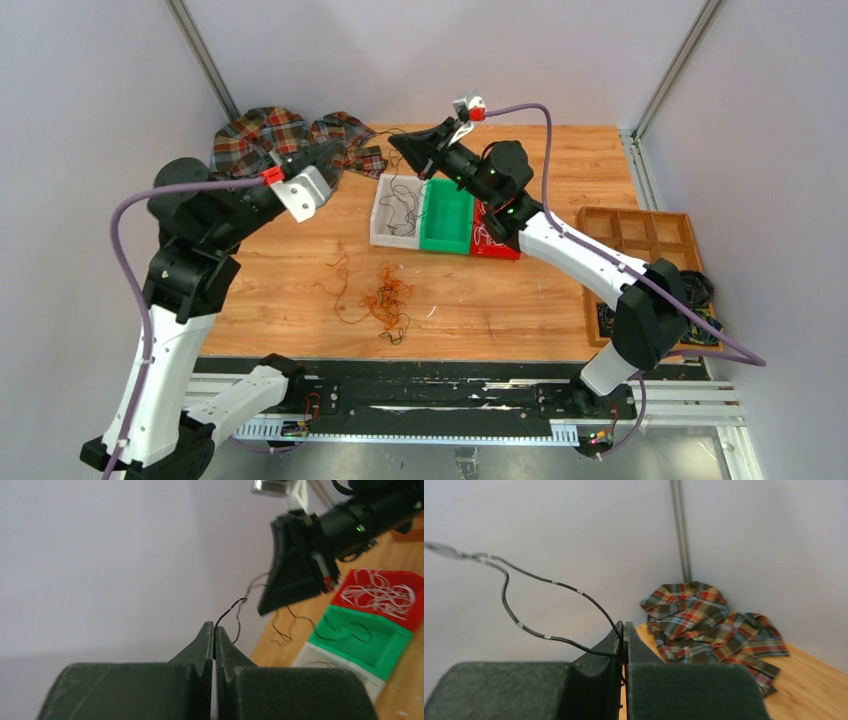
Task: Untangle the cables
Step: Place the cable in the bin.
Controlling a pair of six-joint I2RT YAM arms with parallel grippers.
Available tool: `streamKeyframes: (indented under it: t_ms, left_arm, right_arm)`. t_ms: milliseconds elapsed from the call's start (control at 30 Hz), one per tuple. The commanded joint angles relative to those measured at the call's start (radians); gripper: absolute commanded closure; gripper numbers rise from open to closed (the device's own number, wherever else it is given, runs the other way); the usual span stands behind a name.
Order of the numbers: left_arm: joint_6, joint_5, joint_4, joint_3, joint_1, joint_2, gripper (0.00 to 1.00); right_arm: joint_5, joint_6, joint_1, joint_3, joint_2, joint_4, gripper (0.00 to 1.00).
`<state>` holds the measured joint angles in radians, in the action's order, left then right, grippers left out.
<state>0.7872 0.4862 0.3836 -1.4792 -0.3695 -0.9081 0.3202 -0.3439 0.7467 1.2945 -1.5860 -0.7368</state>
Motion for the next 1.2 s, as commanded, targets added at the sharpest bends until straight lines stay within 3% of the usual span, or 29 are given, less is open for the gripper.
streamKeyframes:
  t_ms: [0, 167, 233, 300, 333, 433, 467, 567, 867, 1033, 1167]
  left_arm:
    - [-0.193, 0.024, 0.114, 0.066, 0.000, -0.022, 0.99]
    - [-0.277, 0.008, 0.112, 0.116, 0.000, -0.056, 0.98]
    - [-0.290, 0.006, 0.114, 0.130, 0.001, -0.060, 0.84]
    - [-0.296, 0.008, 0.128, 0.138, 0.000, -0.060, 0.77]
    - [-0.301, 0.007, 0.141, 0.139, 0.000, -0.058, 0.69]
    - [-0.318, 0.022, 0.195, 0.130, 0.001, -0.040, 0.23]
    - [-0.320, 0.031, 0.216, 0.125, 0.000, -0.030, 0.15]
    - [-0.330, 0.027, 0.258, 0.121, 0.001, 0.014, 0.05]
    - [-0.436, -0.144, 0.421, 0.055, 0.001, 0.087, 0.02]
    - [-0.463, -0.410, 0.475, 0.039, 0.002, 0.094, 0.02]
    - [-0.476, -0.585, 0.484, 0.017, 0.002, 0.092, 0.02]
  right_arm:
    - [-0.042, 0.009, -0.070, 0.000, 0.015, -0.011, 1.00]
    - [-0.034, -0.002, -0.114, 0.037, -0.016, 0.018, 0.99]
    - [-0.025, -0.010, -0.124, 0.044, -0.021, 0.026, 1.00]
    - [-0.015, -0.003, -0.124, 0.047, -0.019, 0.034, 1.00]
    - [-0.009, 0.001, -0.124, 0.049, -0.017, 0.041, 0.99]
    - [0.002, 0.031, -0.124, 0.059, -0.013, 0.078, 0.99]
    - [0.004, 0.045, -0.124, 0.066, -0.014, 0.094, 0.99]
    - [-0.005, 0.060, -0.122, 0.084, -0.021, 0.127, 0.99]
    - [-0.012, -0.018, -0.084, 0.170, -0.089, 0.122, 0.99]
    - [-0.128, -0.037, -0.023, 0.178, -0.139, 0.081, 0.99]
    - [-0.196, -0.084, -0.004, 0.156, -0.189, -0.061, 0.99]
